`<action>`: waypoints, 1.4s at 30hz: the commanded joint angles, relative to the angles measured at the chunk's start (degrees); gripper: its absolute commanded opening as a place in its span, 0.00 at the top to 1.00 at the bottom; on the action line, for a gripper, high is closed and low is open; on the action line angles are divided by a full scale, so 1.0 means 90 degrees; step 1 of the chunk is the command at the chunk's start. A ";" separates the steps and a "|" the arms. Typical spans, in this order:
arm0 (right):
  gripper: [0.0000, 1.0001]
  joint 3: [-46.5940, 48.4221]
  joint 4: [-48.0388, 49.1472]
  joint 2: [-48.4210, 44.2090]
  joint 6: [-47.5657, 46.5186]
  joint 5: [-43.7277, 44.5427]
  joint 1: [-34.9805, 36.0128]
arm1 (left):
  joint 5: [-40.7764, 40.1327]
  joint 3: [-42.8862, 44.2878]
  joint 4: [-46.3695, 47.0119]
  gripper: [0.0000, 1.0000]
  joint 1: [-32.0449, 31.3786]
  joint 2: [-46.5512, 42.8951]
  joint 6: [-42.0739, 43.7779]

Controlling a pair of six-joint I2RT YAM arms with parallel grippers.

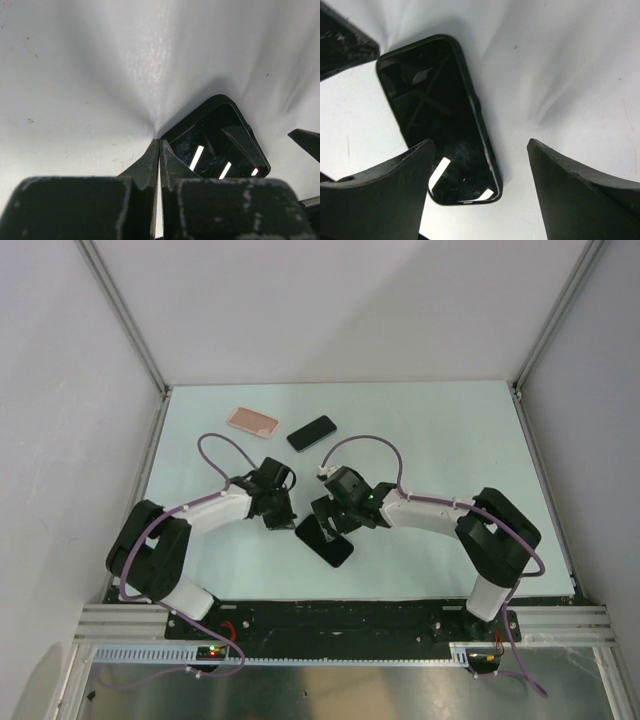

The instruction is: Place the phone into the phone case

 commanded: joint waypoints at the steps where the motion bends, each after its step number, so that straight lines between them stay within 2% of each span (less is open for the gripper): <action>1: 0.15 -0.0140 0.0275 -0.0368 -0.0350 -0.0391 0.0265 | -0.0094 0.0165 -0.0029 0.96 0.0009 -0.0336 0.0100; 6: 0.06 -0.0150 0.0248 -0.0133 -0.0609 -0.0622 0.0504 | -0.0080 0.0240 -0.0150 0.96 0.0310 -0.0569 0.0184; 11: 0.01 -0.0145 0.0193 0.0025 -0.0658 -0.0305 0.0608 | -0.0007 0.0214 -0.0234 0.95 0.0674 -0.0861 0.0289; 20: 0.01 -0.0132 0.0079 0.0206 -0.0621 0.0741 0.0813 | 0.0047 0.0225 -0.0306 0.95 0.0925 -0.1013 0.0378; 33: 0.01 -0.0098 -0.0041 0.0409 -0.0562 0.1372 0.0875 | 0.0091 0.0219 -0.0305 0.95 0.1034 -0.1076 0.0375; 37: 0.06 -0.0086 -0.0027 0.0432 -0.0532 0.1294 0.0919 | 0.0103 0.0221 -0.0302 0.95 0.1045 -0.1085 0.0380; 42: 0.23 -0.0094 -0.0072 0.0414 -0.0429 0.1306 0.0916 | 0.0109 0.0229 -0.0307 0.95 0.1067 -0.1099 0.0382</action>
